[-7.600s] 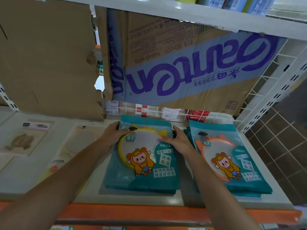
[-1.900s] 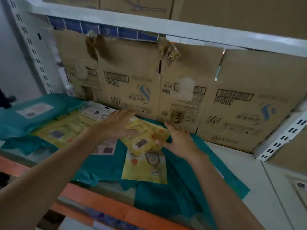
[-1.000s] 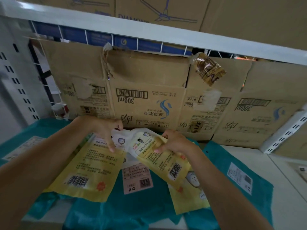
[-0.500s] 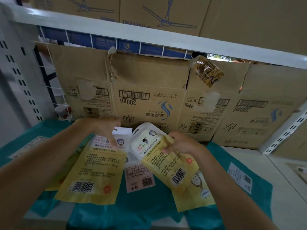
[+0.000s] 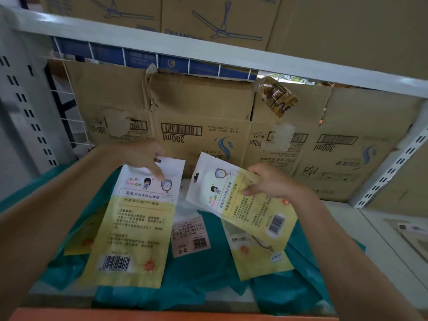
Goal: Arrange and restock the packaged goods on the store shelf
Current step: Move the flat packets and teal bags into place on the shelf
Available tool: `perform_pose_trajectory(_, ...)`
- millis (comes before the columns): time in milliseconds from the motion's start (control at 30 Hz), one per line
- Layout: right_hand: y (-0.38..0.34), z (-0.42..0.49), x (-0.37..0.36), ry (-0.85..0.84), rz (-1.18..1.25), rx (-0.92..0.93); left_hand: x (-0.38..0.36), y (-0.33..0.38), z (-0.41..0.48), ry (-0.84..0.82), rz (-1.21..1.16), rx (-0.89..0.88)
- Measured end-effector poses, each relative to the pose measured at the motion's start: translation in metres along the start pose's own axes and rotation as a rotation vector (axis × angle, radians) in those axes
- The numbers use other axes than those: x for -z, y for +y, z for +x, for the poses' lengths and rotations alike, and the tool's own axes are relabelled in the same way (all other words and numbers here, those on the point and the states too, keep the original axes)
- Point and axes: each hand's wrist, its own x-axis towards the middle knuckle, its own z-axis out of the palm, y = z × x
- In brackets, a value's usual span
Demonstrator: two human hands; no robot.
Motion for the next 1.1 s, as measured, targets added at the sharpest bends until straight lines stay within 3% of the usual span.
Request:
perform_pose_trajectory(333, 0.027, -0.058, 0.051, 0.308, -0.14, 0.1, 0.024, 0.093, -0.015, 0.043, -0.031, -0.166)
perform_pose_trajectory(567, 0.079, -0.11, 0.095, 0.407, -0.061, 0.067, 0.027, 0.172, -0.009, 0.168, -0.075, -0.289)
perform_pose_trajectory(733, 0.135, -0.151, 0.125, 0.452, -0.105, 0.013, 0.006, 0.237, 0.001, 0.265, -0.074, -0.359)
perform_pose_trajectory(1100, 0.268, -0.23, 0.177, 0.441, -0.17, -0.059, -0.07, 0.39, 0.023, 0.352, -0.076, -0.316)
